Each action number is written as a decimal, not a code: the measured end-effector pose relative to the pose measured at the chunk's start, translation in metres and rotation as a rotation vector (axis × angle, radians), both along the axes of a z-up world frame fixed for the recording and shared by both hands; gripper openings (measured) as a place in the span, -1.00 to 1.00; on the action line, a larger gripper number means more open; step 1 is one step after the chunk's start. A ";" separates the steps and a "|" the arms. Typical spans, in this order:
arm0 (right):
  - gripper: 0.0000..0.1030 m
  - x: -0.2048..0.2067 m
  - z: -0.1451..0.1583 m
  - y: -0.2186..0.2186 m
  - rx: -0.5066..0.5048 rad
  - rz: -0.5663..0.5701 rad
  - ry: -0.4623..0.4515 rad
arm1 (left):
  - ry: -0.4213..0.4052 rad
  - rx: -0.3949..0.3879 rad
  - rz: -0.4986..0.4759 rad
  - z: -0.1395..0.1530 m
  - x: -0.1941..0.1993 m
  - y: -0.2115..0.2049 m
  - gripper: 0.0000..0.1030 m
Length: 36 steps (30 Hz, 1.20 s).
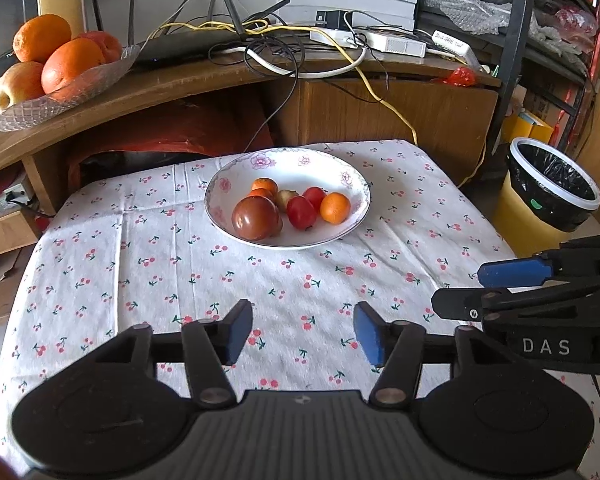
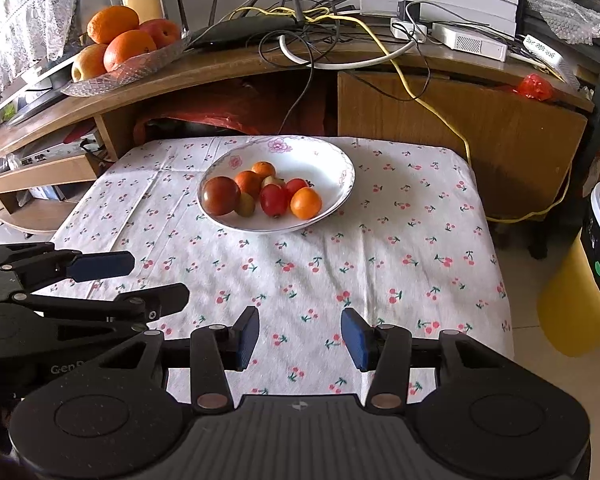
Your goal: Organize fruits
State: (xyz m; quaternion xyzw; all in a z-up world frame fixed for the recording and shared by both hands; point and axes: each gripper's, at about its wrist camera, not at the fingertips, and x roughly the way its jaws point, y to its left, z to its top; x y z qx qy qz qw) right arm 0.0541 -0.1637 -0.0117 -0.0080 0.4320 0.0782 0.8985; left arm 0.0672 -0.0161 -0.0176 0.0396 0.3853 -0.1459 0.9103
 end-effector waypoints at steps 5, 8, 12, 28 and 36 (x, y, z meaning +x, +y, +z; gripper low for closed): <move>-0.18 -0.009 0.002 0.002 0.006 -0.001 -0.004 | -0.012 0.004 0.012 0.002 -0.010 0.001 0.30; -0.18 -0.014 0.003 0.004 0.006 -0.001 -0.006 | -0.015 0.006 0.019 0.003 -0.015 0.002 0.32; -0.18 -0.019 0.004 0.005 0.007 -0.003 -0.009 | -0.022 0.023 0.029 0.002 -0.024 0.001 0.37; -0.17 -0.051 0.013 0.005 0.031 -0.019 -0.027 | -0.055 0.037 0.093 0.010 -0.054 0.009 0.79; -0.17 -0.065 0.016 0.008 0.027 -0.018 -0.040 | -0.076 0.057 0.114 0.013 -0.069 0.010 0.87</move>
